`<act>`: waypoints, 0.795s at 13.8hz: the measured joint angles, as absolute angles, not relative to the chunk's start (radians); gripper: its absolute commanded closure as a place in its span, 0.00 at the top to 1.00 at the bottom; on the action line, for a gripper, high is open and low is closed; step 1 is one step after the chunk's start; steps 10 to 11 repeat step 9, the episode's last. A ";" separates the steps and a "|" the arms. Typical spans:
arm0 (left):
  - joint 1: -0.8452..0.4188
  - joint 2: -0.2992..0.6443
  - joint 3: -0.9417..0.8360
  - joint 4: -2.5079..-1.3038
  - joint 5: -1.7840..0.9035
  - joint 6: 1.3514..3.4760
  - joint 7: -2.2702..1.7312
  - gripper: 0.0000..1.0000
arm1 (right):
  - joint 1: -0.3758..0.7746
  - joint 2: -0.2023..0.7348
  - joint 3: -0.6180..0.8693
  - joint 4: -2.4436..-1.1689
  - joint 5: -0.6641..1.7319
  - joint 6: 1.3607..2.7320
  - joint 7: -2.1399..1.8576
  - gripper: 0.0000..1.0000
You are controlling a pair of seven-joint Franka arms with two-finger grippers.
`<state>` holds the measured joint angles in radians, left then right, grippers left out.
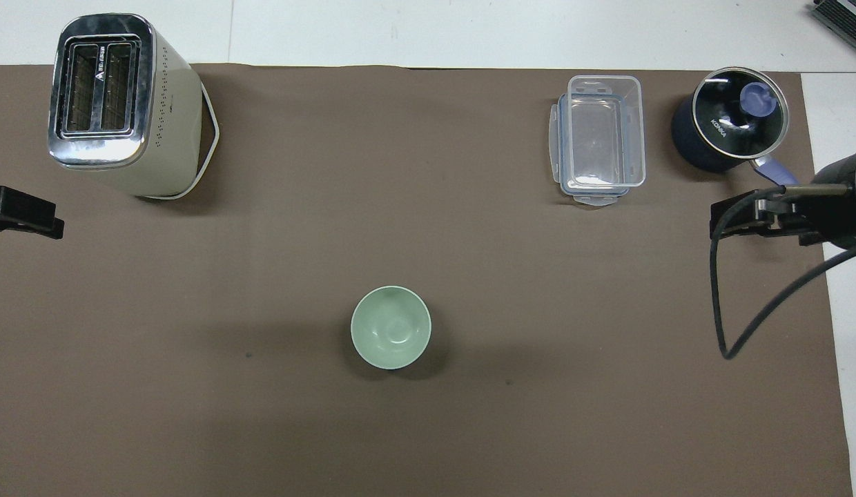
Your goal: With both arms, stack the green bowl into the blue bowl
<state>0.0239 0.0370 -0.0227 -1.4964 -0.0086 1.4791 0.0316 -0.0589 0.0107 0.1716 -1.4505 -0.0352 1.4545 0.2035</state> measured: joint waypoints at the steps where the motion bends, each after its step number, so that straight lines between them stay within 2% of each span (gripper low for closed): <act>1: 0.024 0.037 -0.023 -1.496 -0.009 1.479 0.032 1.00 | -0.059 0.011 0.172 -1.450 -0.035 1.455 0.208 1.00; 11: 0.024 0.037 -0.023 -1.496 -0.009 1.479 0.032 1.00 | -0.059 0.011 0.172 -1.451 -0.035 1.455 0.213 1.00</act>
